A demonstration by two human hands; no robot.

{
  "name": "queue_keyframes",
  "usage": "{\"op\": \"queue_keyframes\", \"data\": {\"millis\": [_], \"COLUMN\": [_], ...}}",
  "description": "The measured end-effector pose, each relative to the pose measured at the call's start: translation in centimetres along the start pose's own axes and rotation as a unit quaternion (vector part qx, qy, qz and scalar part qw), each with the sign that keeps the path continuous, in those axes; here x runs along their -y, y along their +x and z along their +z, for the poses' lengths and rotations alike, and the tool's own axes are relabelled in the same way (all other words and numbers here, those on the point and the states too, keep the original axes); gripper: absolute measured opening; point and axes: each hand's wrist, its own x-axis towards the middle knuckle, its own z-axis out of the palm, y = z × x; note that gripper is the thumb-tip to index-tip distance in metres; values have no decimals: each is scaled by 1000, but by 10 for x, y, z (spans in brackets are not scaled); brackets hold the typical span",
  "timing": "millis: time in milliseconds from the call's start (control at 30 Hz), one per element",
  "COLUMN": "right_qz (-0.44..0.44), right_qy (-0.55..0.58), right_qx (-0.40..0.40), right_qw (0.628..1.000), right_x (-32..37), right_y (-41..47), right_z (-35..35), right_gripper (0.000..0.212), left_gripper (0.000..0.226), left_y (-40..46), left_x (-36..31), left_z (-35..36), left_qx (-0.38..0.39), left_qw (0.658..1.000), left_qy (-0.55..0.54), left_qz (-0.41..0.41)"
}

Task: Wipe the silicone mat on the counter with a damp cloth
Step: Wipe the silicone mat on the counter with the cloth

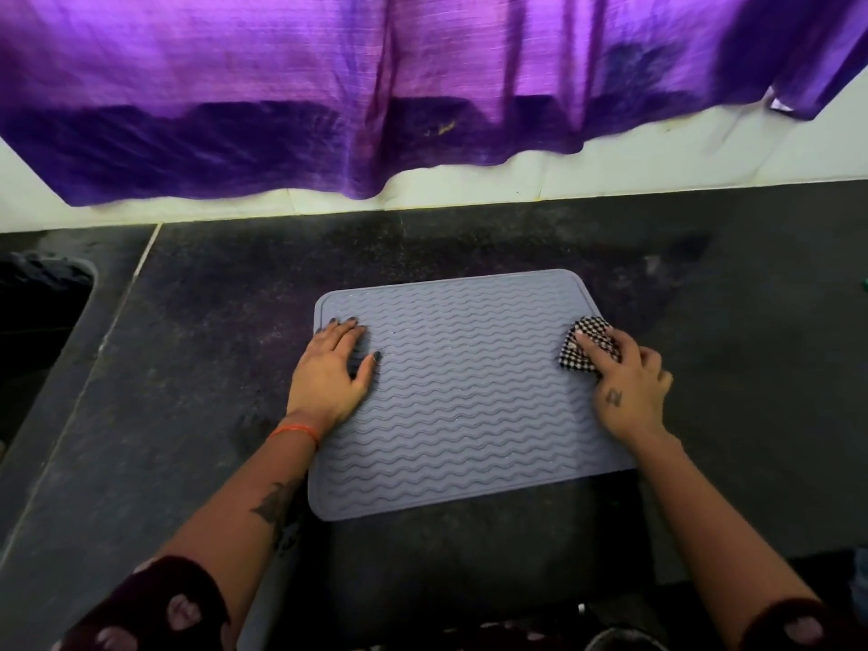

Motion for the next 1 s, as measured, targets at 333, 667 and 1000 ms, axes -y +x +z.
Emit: {"op": "queue_keyframes", "data": {"millis": [333, 667, 1000], "right_qz": [23, 41, -20], "right_qy": [18, 27, 54], "right_qx": [-61, -103, -113], "right_qw": [998, 994, 992], "right_x": [-11, -3, 46], "right_y": [-60, -99, -129], "right_z": [1, 2, 14], "right_gripper": [68, 70, 75], "left_gripper": [62, 60, 42], "left_y": [0, -3, -9], "left_x": [-1, 1, 0], "left_z": [-1, 1, -3], "left_qx": [7, -1, -21], "left_qw": [1000, 1000, 998], "left_qy": [-1, -4, -54], "left_qz": [-3, -1, -21]}}
